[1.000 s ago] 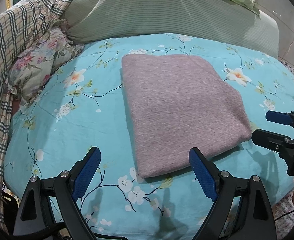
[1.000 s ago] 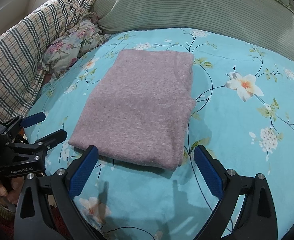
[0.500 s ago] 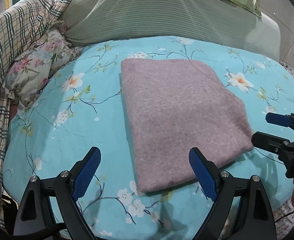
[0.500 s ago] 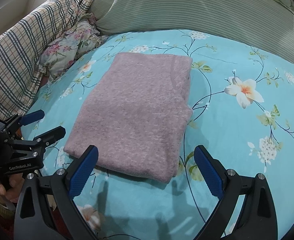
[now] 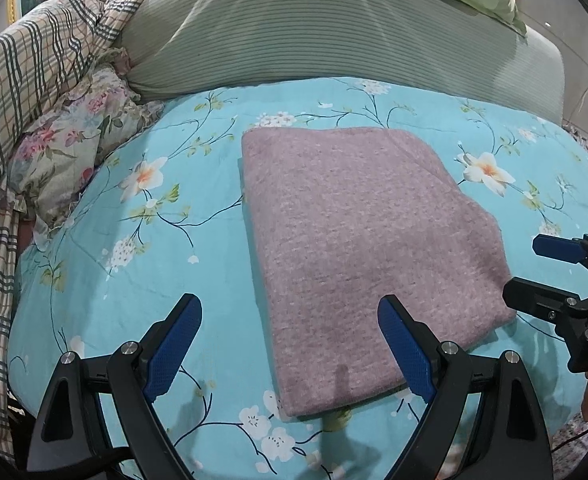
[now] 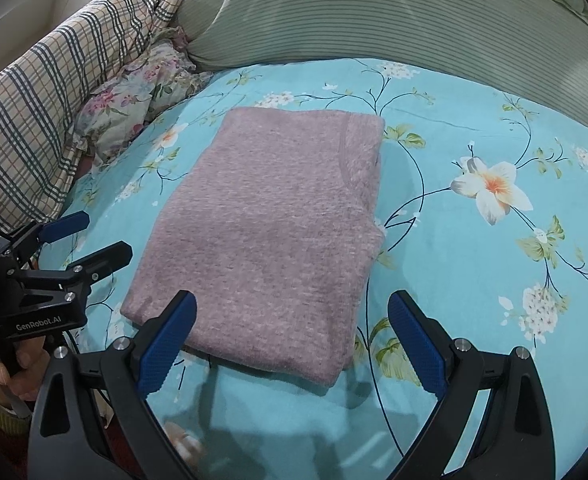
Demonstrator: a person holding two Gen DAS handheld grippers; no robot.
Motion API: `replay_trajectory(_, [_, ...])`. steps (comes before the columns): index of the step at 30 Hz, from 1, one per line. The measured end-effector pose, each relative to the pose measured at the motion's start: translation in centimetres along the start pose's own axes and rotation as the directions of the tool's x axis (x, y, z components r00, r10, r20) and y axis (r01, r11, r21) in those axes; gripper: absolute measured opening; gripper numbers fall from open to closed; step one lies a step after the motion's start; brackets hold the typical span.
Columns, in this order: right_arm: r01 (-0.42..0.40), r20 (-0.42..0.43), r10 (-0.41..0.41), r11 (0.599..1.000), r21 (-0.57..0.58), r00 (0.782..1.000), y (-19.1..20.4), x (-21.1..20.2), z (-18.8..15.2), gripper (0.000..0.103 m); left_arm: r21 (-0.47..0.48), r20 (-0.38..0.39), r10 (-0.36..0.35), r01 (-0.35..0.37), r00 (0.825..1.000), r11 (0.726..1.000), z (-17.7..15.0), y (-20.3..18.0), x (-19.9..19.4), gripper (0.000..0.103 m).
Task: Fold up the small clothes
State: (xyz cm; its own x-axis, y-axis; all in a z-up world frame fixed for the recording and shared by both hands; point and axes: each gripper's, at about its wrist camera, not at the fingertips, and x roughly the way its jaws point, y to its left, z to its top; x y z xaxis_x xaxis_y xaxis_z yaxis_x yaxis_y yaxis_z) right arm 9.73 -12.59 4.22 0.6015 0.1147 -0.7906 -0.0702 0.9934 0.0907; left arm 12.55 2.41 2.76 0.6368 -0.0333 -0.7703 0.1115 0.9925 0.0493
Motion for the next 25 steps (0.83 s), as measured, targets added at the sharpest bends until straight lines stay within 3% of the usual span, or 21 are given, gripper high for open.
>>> replay_trajectory(25, [0.000, 0.003, 0.000, 1.000, 0.004, 1.000, 0.17, 0.42, 0.89, 0.097, -0.009, 0.006, 0.008, -0.008, 1.000, 1.000, 0.67, 0.03, 0.03, 0.090])
